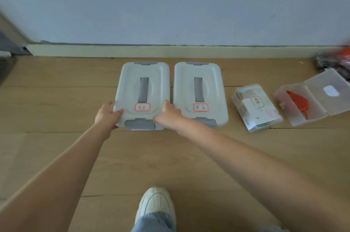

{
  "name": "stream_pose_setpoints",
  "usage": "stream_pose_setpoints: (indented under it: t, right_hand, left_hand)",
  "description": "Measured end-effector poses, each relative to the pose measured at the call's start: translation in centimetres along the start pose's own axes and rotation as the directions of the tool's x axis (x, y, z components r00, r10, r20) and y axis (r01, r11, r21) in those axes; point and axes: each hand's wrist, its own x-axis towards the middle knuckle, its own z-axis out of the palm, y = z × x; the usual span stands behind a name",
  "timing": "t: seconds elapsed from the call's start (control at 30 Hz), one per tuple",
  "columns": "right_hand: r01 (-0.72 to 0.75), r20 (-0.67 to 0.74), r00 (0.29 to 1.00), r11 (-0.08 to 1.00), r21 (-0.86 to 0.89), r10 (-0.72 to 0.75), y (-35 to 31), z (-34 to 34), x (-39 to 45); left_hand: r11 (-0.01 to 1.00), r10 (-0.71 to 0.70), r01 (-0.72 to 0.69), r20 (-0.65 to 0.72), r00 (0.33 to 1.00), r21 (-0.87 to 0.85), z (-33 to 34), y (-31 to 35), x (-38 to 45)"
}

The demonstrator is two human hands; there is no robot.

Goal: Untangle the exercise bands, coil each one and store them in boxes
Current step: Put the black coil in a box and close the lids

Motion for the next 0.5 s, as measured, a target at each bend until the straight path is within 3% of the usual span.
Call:
stream_pose_setpoints:
  t: [0.13,0.23,0.37,0.5]
  right_hand:
    - [0.0,-0.164,0.986,0.99,0.138,0.023,-0.6,0.9,0.9]
    - [0.169,-0.303,0.949,0.954,0.247,-0.09,0.1,0.6,0.1]
    - [0.449,-0.442,0.854,0.819,0.357,-0.275,0.1,-1.6,-3.2]
    - [0.563,-0.555,0.788,0.675,0.476,-0.266,0.3,-5.5,-6.5]
  left_hand:
    - [0.991,-0.013,0.024,0.083,0.996,-0.132,-2.0,-1.0,-0.8]
    - [0.967,0.049,-0.031,0.068,0.996,-0.251,-2.6,-0.5,-2.3]
    - [0.889,0.177,-0.164,-0.009,0.984,-0.428,-2.3,2.1,-5.2]
    - [0.778,0.318,-0.294,-0.056,0.946,-0.556,-0.9,6.7,-8.7]
